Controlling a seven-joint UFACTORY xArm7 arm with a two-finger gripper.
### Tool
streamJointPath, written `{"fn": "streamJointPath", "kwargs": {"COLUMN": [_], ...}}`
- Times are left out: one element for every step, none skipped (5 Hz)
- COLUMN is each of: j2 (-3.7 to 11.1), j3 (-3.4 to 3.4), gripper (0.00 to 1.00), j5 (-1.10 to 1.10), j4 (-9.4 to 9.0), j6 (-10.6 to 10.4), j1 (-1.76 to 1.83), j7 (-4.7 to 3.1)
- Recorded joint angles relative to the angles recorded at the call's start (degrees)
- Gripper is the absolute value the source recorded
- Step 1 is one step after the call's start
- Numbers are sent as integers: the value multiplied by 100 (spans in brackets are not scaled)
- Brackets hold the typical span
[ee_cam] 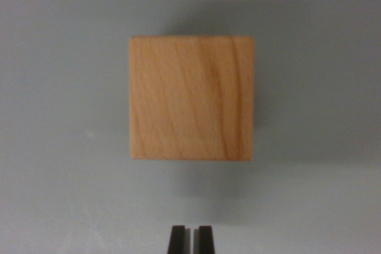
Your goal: Push wooden cube
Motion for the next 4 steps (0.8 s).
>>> {"fn": "streamJointPath", "kwargs": {"j2": [28,28,50,50], "j3": [-1,-1,-2,-2], "gripper": [0,0,0,0], "j5": [7,7,13,13], "j4": [-77,-77,-136,-136], "j6": [-103,-103,-181,-181], "j1": [-3,-3,-6,-6], "j7": [-8,-8,-15,-15]}}
